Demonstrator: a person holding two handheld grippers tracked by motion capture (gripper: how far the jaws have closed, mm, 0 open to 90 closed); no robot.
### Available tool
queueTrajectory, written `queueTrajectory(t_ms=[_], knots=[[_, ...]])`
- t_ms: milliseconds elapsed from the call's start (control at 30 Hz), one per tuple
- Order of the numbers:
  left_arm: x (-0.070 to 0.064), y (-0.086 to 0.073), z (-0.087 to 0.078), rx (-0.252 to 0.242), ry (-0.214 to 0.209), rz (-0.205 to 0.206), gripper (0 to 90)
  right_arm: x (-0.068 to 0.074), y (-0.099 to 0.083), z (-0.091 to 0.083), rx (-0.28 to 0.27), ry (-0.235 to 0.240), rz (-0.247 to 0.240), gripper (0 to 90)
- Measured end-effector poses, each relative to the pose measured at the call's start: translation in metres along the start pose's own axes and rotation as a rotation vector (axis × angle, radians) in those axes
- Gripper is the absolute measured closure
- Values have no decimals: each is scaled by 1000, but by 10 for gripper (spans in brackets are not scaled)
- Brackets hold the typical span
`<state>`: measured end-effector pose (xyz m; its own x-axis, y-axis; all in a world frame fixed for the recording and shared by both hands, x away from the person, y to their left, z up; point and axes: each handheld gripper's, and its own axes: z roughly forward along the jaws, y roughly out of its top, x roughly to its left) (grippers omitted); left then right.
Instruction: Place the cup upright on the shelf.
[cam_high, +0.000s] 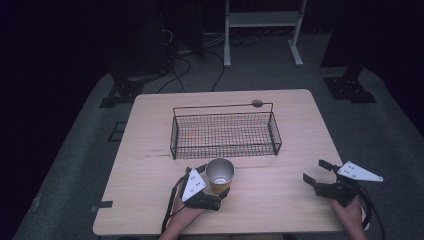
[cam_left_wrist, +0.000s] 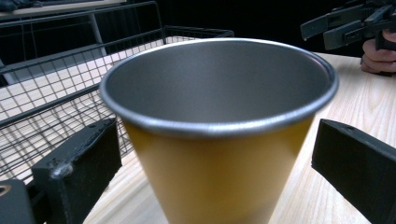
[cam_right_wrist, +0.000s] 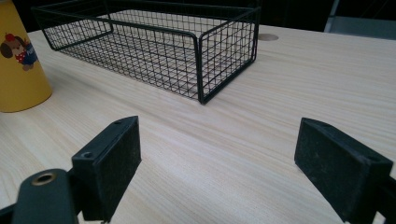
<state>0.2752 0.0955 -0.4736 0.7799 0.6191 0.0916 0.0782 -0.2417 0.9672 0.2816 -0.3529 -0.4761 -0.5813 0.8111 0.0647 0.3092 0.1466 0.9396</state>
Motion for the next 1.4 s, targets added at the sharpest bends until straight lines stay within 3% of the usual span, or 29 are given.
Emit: queueTrajectory(t_ms=[300,467,633,1067,1400], knots=[[3,8,10,-13,22,-23,8,0,0,0,1,1,-2,135],[2,11,13,-11,3,-3,119,0,0,0,0,1,0,135],[0,14,15,0,11,6,124,0,0,0,2,1,-6,135],[4,42,21,-37,-38,31,126,0,0,0,-2,1,-5,135],[14,56,25,-56,-43,21,126,0,0,0,-2,2,-3,135]])
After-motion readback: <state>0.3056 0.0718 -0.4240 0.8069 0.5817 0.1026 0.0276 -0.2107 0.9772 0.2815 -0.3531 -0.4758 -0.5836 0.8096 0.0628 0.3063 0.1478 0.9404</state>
